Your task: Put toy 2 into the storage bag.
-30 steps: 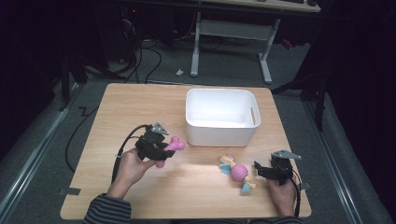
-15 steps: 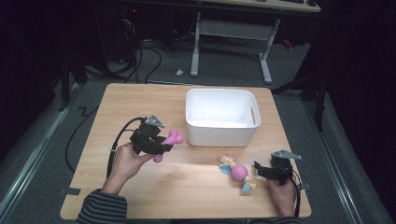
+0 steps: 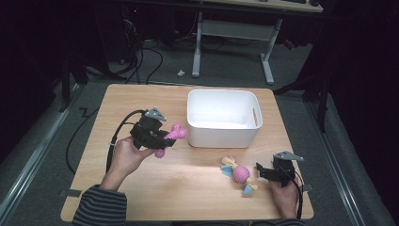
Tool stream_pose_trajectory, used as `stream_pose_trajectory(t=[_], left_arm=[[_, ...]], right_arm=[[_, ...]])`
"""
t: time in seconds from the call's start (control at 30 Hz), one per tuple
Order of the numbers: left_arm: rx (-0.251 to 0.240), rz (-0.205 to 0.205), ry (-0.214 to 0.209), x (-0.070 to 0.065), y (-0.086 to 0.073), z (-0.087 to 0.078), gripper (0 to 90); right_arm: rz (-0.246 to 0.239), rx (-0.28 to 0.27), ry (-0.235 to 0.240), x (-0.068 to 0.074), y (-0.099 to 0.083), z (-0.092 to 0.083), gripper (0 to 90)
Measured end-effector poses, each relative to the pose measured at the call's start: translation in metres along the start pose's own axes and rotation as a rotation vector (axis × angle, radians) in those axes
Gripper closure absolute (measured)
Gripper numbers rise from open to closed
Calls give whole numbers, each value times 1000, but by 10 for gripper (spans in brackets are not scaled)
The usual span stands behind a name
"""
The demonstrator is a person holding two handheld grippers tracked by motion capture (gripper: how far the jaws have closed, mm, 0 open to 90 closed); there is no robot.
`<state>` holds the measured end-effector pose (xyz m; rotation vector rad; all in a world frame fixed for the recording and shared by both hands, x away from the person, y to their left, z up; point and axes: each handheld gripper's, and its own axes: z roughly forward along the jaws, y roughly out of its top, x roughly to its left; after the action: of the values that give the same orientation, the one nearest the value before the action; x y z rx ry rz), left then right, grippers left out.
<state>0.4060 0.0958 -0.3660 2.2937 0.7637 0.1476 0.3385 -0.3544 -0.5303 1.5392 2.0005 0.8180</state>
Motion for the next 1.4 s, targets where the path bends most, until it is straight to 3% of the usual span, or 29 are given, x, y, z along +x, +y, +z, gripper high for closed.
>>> stream_pose_trajectory(t=[1.13,1.4], left_arm=[[-31,-4,-34,10,44,-9,597],[-16,20,-41,8,59,-3,597]], right_arm=[[2,0,0,0,0,0,194],[2,0,0,0,0,0,194]])
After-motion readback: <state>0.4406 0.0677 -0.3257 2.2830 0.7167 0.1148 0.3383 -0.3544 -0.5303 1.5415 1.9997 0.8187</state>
